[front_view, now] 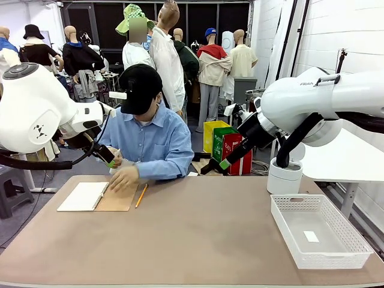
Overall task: Sort the paper based on its condition.
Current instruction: If a person hands you a paper, place it in the Organizing basket , and if it's crumpled, put it in the Trash can.
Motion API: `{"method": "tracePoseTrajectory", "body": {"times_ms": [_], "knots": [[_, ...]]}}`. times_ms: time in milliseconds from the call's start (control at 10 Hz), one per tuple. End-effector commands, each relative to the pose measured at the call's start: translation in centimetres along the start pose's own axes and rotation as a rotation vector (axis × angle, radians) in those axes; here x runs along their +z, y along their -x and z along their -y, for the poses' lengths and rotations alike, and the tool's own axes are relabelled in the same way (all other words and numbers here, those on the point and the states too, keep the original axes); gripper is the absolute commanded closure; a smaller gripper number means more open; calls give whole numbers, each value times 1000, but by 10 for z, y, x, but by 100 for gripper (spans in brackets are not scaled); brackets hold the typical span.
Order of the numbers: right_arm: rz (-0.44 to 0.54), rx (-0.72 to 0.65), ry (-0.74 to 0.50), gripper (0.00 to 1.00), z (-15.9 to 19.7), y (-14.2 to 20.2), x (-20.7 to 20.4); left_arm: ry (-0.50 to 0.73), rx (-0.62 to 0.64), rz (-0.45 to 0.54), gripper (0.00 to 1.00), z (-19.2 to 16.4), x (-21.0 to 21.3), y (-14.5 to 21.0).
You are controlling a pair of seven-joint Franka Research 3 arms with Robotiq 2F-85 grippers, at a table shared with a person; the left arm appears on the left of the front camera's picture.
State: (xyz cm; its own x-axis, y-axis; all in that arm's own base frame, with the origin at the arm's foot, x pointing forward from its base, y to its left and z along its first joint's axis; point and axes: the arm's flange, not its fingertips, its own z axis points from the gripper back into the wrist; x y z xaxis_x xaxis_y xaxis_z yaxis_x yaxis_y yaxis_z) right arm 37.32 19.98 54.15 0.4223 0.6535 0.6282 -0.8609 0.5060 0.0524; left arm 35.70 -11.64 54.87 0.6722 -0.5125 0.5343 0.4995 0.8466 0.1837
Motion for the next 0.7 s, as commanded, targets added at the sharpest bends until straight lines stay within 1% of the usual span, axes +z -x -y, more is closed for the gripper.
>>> {"method": "tracePoseTrajectory", "body": {"times_ms": [0, 600], "knots": [[-7, -6, 11, 0, 0, -2, 0, 2, 2, 1, 0, 0, 0, 0], [-7, -6, 11, 0, 0, -2, 0, 2, 2, 1, 0, 0, 0, 0]]}}
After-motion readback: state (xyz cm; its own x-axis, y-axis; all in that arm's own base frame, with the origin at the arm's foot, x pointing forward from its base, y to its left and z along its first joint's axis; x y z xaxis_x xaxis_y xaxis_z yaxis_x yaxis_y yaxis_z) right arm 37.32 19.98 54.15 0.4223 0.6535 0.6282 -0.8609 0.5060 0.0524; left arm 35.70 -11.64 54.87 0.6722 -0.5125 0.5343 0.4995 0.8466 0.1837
